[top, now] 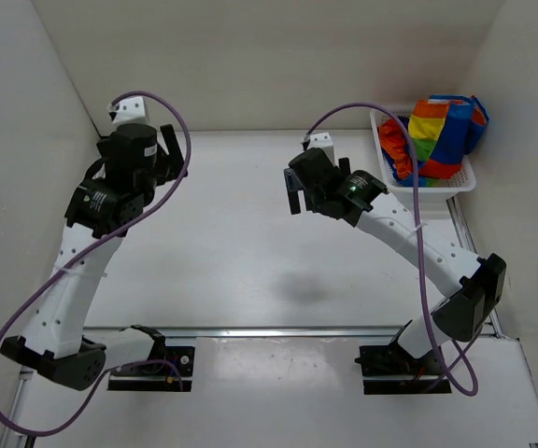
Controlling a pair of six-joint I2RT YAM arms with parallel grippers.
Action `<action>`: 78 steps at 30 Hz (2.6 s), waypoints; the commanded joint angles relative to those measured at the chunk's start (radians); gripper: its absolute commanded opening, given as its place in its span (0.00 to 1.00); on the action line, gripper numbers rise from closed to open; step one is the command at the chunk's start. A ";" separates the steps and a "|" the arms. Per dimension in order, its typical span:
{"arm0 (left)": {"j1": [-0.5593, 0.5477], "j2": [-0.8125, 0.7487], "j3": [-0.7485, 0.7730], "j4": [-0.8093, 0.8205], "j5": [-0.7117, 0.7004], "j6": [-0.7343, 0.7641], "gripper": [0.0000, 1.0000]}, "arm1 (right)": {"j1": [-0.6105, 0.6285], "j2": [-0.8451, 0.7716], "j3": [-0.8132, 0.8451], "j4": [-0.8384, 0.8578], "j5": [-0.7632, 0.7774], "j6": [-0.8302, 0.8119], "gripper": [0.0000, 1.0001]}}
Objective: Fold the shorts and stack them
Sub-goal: Grab the shorts from the pile, then move the shorts to the center of the board
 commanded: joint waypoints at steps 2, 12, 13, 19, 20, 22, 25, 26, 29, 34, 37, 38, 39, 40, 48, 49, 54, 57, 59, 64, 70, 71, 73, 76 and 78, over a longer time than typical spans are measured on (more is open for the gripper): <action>0.005 -0.103 -0.036 0.017 0.028 0.044 1.00 | -0.003 0.004 -0.005 -0.016 0.011 0.042 1.00; 0.005 -0.165 -0.182 0.016 0.136 0.011 1.00 | -0.067 -0.120 -0.117 -0.046 0.060 0.113 1.00; 0.005 -0.165 -0.182 0.016 0.152 0.011 1.00 | -0.099 -0.133 -0.131 -0.046 0.060 0.113 1.00; 0.005 -0.183 -0.203 0.007 0.210 -0.068 1.00 | -0.485 -0.124 -0.035 0.036 -0.193 0.013 1.00; 0.005 -0.157 -0.203 0.007 0.224 -0.068 1.00 | -0.582 -0.098 -0.003 0.045 -0.275 0.002 1.00; 0.005 -0.133 -0.203 0.007 0.252 -0.058 1.00 | -0.660 0.015 0.070 0.056 -0.308 0.013 1.00; 0.005 -0.085 -0.191 -0.015 0.261 -0.058 1.00 | -0.777 0.196 0.243 0.056 -0.288 0.040 1.00; 0.005 -0.085 -0.191 -0.024 0.261 -0.058 1.00 | -0.805 0.243 0.289 0.056 -0.288 0.051 1.00; 0.005 -0.076 -0.205 -0.024 0.223 -0.058 1.00 | -0.909 0.428 0.491 0.032 -0.264 0.094 1.00; 0.005 -0.056 -0.214 -0.035 0.164 -0.058 1.00 | -0.964 0.721 0.794 0.032 -0.127 0.105 1.00; 0.014 -0.028 -0.243 -0.024 0.164 -0.047 1.00 | -0.974 0.842 0.889 0.088 -0.064 0.080 0.97; 0.014 -0.017 -0.252 -0.024 0.164 -0.032 1.00 | -0.983 0.866 0.898 0.105 -0.064 0.080 0.89; 0.014 -0.005 -0.253 -0.015 0.164 -0.019 1.00 | -0.983 0.884 0.898 0.119 -0.075 0.080 0.79; 0.014 0.010 -0.253 -0.015 0.154 -0.019 1.00 | -0.995 0.907 0.910 0.119 -0.084 0.080 0.64; 0.032 0.093 -0.210 -0.023 0.199 -0.038 1.00 | -0.915 0.639 0.808 0.159 -0.079 0.113 0.00; 0.058 0.093 -0.238 -0.023 0.275 -0.029 1.00 | -0.899 0.560 0.808 0.159 -0.160 0.103 0.00; 0.181 0.122 -0.283 -0.004 0.504 -0.018 1.00 | -0.719 0.372 0.867 0.178 -0.300 0.054 0.00; 0.215 0.098 -0.283 -0.036 0.532 -0.009 1.00 | -0.595 0.300 0.955 0.178 -0.358 -0.015 0.00; 0.255 0.066 -0.263 -0.088 0.532 0.002 1.00 | -0.523 0.242 0.978 0.178 -0.423 -0.025 0.00; 0.336 0.016 -0.173 -0.165 0.532 -0.008 1.00 | -0.373 0.131 0.978 0.196 -0.516 -0.035 0.00; 0.450 -0.004 -0.069 -0.205 0.578 -0.074 1.00 | -0.227 0.080 0.816 0.175 -0.498 -0.007 0.00; 0.450 -0.004 -0.068 -0.205 0.587 -0.074 1.00 | -0.227 0.080 0.741 0.164 -0.498 0.010 0.00; 0.460 -0.013 -0.068 -0.196 0.598 -0.087 1.00 | -0.216 0.080 0.653 0.164 -0.517 0.063 0.00; 0.460 -0.013 -0.107 -0.175 0.647 -0.087 1.00 | -0.216 0.163 0.579 0.161 -0.559 0.079 0.35; 0.460 0.000 -0.130 -0.165 0.679 -0.087 1.00 | -0.216 0.320 0.741 -0.002 -0.572 0.070 0.74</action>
